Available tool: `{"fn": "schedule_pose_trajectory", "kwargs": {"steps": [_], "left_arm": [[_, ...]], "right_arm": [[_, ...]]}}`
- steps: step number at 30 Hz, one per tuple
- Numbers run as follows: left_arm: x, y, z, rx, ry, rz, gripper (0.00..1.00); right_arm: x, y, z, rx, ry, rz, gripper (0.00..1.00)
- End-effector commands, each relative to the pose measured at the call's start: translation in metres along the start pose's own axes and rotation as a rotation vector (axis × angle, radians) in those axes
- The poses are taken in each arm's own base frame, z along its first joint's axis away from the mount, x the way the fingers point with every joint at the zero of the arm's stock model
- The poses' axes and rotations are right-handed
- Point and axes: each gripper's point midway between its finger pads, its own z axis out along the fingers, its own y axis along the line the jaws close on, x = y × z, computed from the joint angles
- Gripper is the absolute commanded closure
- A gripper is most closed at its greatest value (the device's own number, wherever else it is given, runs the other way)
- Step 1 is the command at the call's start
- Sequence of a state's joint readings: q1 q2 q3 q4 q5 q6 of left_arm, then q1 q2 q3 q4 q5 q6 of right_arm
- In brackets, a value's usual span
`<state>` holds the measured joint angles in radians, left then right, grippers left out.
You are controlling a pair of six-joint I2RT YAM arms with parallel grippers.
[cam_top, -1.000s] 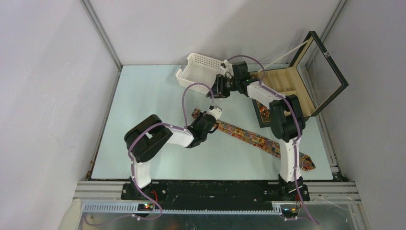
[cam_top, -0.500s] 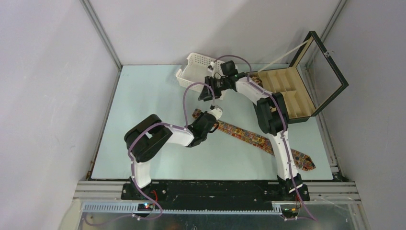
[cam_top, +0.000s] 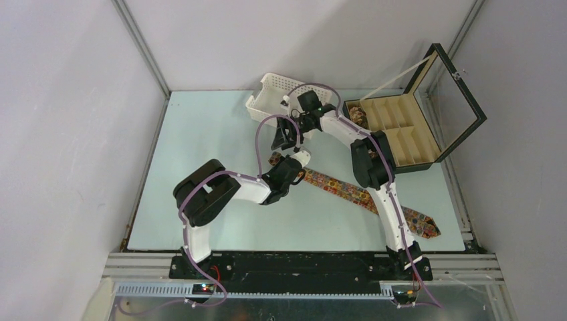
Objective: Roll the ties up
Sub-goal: Roll the tie at the center of the board.
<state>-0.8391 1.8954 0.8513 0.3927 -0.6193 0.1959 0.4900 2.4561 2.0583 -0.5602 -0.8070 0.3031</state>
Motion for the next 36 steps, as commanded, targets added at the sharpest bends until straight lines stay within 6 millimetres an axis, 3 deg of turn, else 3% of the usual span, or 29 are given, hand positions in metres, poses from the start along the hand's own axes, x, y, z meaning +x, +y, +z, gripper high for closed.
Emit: {"fn": "schedule_pose_trajectory", "kwargs": {"steps": [1, 9, 17, 26, 36], "left_arm": [[-0.025, 0.009, -0.002, -0.003, -0.05, -0.028, 1.0], [-0.025, 0.009, -0.003, -0.001, -0.051, -0.033, 1.0], [-0.024, 0.009, -0.003, 0.0, -0.052, -0.034, 1.0], [-0.024, 0.01, -0.002, 0.002, -0.052, -0.038, 1.0], [-0.024, 0.01, -0.002, -0.005, -0.05, -0.044, 1.0]], "right_arm": [[0.001, -0.005, 0.008, -0.012, 0.017, 0.002, 0.33], [0.016, 0.001, 0.016, -0.021, 0.066, -0.03, 0.33], [0.017, 0.01, 0.011, 0.009, 0.059, -0.071, 0.36], [0.024, 0.009, 0.012, 0.001, 0.078, -0.059, 0.56], [0.017, 0.012, 0.01, -0.017, 0.053, -0.06, 0.66]]}}
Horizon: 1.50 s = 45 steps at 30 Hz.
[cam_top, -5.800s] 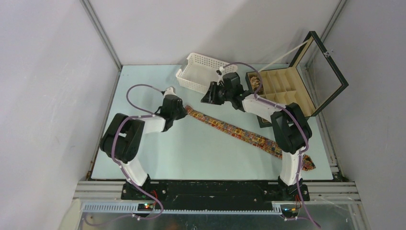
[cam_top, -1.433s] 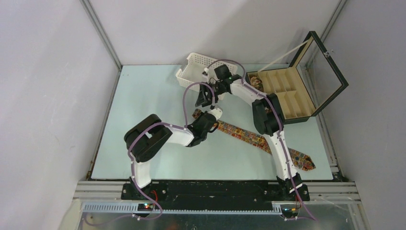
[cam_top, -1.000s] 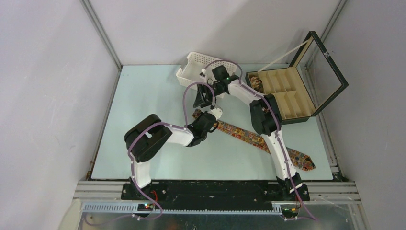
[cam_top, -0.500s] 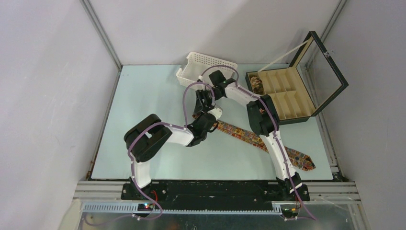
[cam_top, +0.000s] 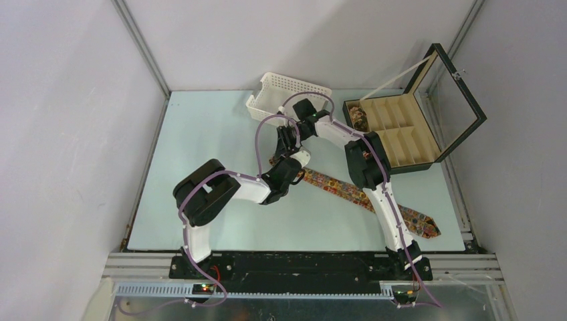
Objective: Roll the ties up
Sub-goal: Roll the tie at the center of the board.
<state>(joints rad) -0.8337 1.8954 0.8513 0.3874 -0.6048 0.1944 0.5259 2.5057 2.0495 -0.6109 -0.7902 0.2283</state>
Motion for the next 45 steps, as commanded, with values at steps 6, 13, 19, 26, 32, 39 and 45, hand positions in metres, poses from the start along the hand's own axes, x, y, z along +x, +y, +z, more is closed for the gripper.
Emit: {"fn": "schedule_pose_trajectory", "kwargs": {"steps": [6, 13, 19, 26, 32, 39, 45], "left_arm": [[-0.024, 0.016, -0.006, -0.038, -0.051, -0.072, 0.86], [-0.033, 0.021, -0.015, -0.036, -0.084, -0.134, 0.61], [-0.037, 0.025, -0.024, -0.025, -0.098, -0.174, 0.58], [-0.055, 0.048, -0.057, -0.005, -0.199, -0.344, 0.6], [-0.059, 0.089, -0.071, 0.111, -0.298, -0.713, 0.58], [-0.045, 0.101, -0.055, 0.18, -0.241, -0.951, 0.58], [-0.042, 0.09, -0.042, 0.253, -0.181, -1.076, 0.59]], "right_arm": [[-0.017, 0.026, -0.015, -0.042, -0.053, -0.041, 0.67], [-0.021, 0.023, -0.017, -0.042, -0.071, -0.031, 0.68], [-0.025, 0.021, -0.02, -0.044, -0.086, -0.021, 0.68], [-0.027, 0.021, -0.021, -0.044, -0.095, -0.023, 0.68], [-0.027, 0.022, -0.022, -0.038, -0.108, -0.024, 0.68], [-0.025, 0.022, -0.022, -0.031, -0.118, -0.028, 0.68], [-0.023, 0.022, -0.024, -0.014, -0.136, -0.044, 0.68]]}}
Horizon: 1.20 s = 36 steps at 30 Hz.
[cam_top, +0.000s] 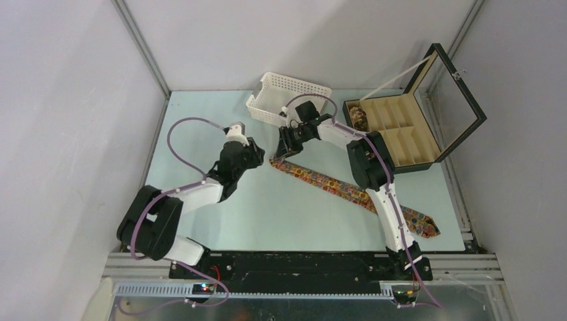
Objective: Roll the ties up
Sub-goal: Roll the tie at the center of the board.
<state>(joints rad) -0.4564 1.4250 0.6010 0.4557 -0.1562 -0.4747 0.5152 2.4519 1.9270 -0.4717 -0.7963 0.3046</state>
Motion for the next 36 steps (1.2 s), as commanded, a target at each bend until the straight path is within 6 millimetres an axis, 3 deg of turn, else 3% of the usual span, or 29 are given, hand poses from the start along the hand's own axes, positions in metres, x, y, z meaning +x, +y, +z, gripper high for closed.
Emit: {"fn": "schedule_pose_trajectory", "kwargs": {"steps": [1, 7, 15, 27, 36], "left_arm": [[0.004, -0.021, 0.008, 0.088, 0.049, -0.16, 0.6], [0.015, -0.023, 0.014, 0.119, 0.106, -0.249, 0.6], [0.018, -0.011, 0.023, 0.103, 0.144, -0.348, 0.57], [0.031, -0.01, 0.04, 0.09, 0.224, -0.405, 0.55], [0.045, -0.004, 0.042, 0.047, 0.273, -0.423, 0.55]], "right_arm": [[-0.02, 0.023, -0.019, 0.005, -0.084, -0.074, 0.68], [-0.02, 0.02, -0.018, 0.039, -0.137, -0.1, 0.68], [-0.018, 0.016, -0.011, 0.073, -0.171, -0.125, 0.67], [-0.02, 0.015, -0.008, 0.084, -0.186, -0.132, 0.67], [-0.02, 0.015, -0.005, 0.085, -0.191, -0.133, 0.67]]}}
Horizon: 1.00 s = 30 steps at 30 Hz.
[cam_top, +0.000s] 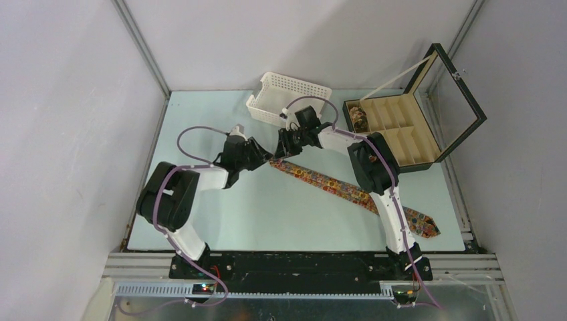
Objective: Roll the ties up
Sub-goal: Roll the tie at the center of the board.
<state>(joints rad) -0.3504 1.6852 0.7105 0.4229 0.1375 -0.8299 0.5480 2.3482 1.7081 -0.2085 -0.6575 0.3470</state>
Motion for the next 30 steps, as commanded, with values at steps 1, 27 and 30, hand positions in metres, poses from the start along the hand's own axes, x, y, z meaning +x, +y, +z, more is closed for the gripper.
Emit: {"fn": "schedule_pose_trajectory", "kwargs": {"steps": [1, 27, 30], "left_arm": [[-0.004, -0.004, 0.004, -0.002, 0.006, -0.035, 0.56], [-0.008, 0.006, 0.017, -0.017, -0.034, -0.261, 0.64], [-0.006, 0.01, 0.018, -0.034, -0.03, -0.263, 0.62]], "right_arm": [[-0.022, 0.017, -0.013, 0.002, -0.069, -0.054, 0.67], [-0.019, 0.016, -0.01, -0.001, -0.06, -0.052, 0.68], [-0.019, 0.016, -0.01, 0.0, -0.057, -0.051, 0.68]]}}
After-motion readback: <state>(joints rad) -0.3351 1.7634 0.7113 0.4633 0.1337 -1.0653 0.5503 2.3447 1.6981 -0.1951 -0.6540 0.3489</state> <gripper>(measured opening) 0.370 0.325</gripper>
